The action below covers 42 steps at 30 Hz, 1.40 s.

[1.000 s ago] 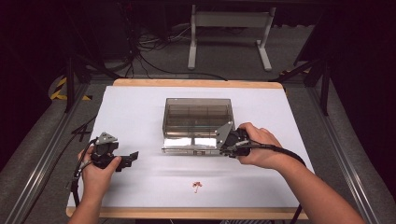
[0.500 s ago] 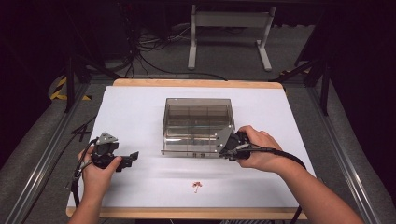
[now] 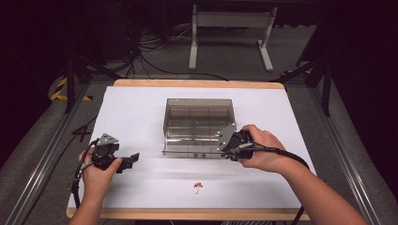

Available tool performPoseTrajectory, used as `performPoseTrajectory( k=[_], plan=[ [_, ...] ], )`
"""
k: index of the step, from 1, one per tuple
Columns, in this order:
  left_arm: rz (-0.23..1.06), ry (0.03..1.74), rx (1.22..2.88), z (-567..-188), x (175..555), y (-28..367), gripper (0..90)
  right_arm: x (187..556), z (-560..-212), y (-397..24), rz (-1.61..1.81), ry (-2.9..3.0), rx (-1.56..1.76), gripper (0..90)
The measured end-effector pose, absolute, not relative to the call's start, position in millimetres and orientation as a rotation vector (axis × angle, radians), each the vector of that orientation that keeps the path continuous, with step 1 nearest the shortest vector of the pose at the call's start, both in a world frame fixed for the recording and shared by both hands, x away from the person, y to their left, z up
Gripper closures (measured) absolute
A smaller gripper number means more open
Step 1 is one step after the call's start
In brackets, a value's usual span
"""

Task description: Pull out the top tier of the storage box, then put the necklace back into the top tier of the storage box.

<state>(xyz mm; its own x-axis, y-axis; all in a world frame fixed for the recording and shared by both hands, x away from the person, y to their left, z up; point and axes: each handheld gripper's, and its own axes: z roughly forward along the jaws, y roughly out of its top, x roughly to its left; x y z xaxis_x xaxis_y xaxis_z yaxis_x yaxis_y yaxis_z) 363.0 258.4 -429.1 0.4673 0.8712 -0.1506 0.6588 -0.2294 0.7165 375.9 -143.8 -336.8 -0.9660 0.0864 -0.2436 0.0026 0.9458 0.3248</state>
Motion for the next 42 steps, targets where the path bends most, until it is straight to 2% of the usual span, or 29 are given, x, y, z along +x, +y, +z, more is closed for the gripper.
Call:
performPoseTrajectory(
  k=[20,42],
  plan=[
    [0.367,1.273,1.972,-430,363,260,9.6,363,-317,-138,0.646,2.81,0.109,73.4],
    [0.364,1.268,1.976,-430,364,258,9.6,352,-338,-114,0.746,2.84,0.11,71.3]
  ],
)
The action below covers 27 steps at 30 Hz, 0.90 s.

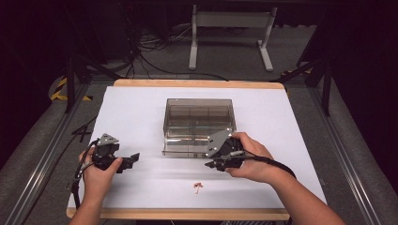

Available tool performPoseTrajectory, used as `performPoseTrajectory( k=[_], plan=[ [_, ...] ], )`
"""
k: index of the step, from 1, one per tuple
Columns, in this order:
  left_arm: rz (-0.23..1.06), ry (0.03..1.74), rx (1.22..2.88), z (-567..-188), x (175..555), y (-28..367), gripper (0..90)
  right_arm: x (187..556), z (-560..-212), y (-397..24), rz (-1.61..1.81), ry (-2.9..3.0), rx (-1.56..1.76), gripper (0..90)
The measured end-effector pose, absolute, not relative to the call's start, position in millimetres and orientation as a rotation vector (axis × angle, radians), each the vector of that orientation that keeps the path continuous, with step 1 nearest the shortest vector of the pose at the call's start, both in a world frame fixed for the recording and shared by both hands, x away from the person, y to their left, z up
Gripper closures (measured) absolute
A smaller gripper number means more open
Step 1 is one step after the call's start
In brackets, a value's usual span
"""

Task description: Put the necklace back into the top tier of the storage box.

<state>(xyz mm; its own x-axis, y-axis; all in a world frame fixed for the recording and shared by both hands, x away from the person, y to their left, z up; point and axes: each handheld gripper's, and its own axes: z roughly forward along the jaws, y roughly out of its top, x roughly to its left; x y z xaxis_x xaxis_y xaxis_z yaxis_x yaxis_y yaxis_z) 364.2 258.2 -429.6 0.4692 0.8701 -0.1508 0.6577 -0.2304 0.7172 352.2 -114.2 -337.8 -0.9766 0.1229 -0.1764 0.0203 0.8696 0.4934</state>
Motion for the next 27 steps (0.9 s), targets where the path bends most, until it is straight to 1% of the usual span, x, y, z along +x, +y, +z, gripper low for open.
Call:
performPoseTrajectory(
  k=[10,27],
  plan=[
    [0.372,1.271,1.979,-430,364,258,9.6,350,-354,-104,0.779,2.841,0.115,70.2],
    [0.377,1.268,1.984,-430,364,258,9.6,346,-383,-84,0.74,2.91,0.097,67.7]
  ],
)
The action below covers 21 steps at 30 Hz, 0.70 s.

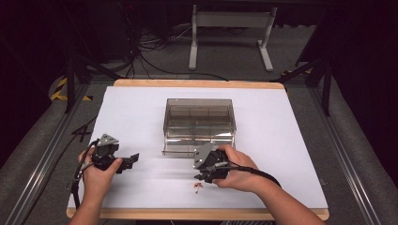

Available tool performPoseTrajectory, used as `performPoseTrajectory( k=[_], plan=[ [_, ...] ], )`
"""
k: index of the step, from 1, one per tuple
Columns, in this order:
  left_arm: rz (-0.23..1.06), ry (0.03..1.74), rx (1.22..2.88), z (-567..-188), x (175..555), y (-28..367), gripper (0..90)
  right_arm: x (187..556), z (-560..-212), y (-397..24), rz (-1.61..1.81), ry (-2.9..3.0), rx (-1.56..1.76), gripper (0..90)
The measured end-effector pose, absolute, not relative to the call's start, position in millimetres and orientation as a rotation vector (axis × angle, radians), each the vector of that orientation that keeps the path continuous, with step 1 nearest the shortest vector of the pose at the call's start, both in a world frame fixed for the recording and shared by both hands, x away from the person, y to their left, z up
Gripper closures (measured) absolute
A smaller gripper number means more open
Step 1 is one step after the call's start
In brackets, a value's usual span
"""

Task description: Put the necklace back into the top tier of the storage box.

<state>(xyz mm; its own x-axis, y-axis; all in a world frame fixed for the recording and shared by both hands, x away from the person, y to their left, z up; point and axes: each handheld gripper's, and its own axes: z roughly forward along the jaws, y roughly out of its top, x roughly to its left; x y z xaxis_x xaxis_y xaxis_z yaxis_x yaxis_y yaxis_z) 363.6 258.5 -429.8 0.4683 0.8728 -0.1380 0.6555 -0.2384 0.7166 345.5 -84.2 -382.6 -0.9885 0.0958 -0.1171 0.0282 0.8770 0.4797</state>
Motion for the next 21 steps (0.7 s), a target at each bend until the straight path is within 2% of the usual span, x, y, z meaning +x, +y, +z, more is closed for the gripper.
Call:
performPoseTrajectory(
  k=[21],
  plan=[
    [0.372,1.269,1.993,-431,365,257,9.5,342,-411,-76,0.688,2.987,0.106,68.3]
  ],
)
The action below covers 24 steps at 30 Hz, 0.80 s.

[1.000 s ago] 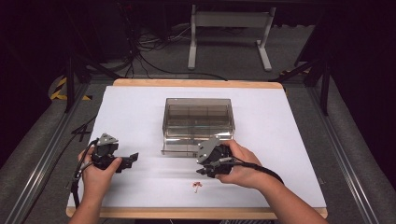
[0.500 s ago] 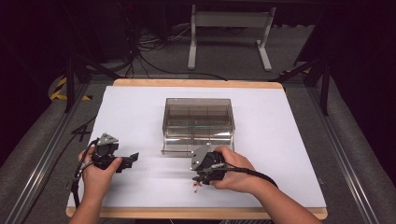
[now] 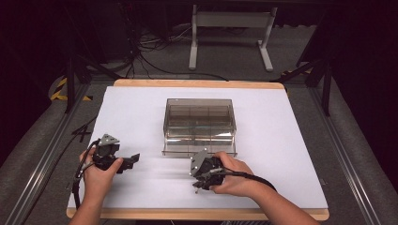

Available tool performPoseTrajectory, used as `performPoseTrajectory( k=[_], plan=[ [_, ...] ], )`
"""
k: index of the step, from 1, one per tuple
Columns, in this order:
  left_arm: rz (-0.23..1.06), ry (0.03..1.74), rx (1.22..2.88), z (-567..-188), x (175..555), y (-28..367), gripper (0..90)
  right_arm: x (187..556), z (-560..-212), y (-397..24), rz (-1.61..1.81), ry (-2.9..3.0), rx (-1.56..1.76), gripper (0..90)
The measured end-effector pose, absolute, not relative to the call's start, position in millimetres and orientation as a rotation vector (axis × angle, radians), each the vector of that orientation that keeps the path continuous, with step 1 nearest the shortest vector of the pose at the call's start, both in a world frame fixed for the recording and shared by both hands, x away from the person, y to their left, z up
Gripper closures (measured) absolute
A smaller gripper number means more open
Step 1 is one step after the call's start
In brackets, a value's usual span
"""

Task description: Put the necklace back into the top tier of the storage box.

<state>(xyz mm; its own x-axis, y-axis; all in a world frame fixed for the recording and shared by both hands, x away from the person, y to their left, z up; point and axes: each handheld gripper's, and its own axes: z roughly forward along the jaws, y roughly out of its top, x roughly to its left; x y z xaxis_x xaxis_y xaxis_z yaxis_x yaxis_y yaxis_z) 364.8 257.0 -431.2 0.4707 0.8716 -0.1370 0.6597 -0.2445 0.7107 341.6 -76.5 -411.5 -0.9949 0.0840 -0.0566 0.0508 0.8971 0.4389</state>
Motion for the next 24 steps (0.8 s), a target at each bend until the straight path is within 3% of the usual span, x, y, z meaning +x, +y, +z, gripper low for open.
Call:
performPoseTrajectory(
  k=[6,19,24],
  plan=[
    [0.371,1.269,1.994,-431.0,364.6,257.1,9.6,341.4,-418.4,-75.4,0.657,3.012,0.115,69.8],
    [0.372,1.27,1.993,-430.9,364.5,257.1,9.5,343.7,-420.7,-75.5,0.638,3.062,0.141,85.7],
    [0.371,1.269,1.993,-430.8,364.5,257.4,9.5,343.2,-420.4,-74.8,0.632,3.063,0.138,87.3]
  ],
)
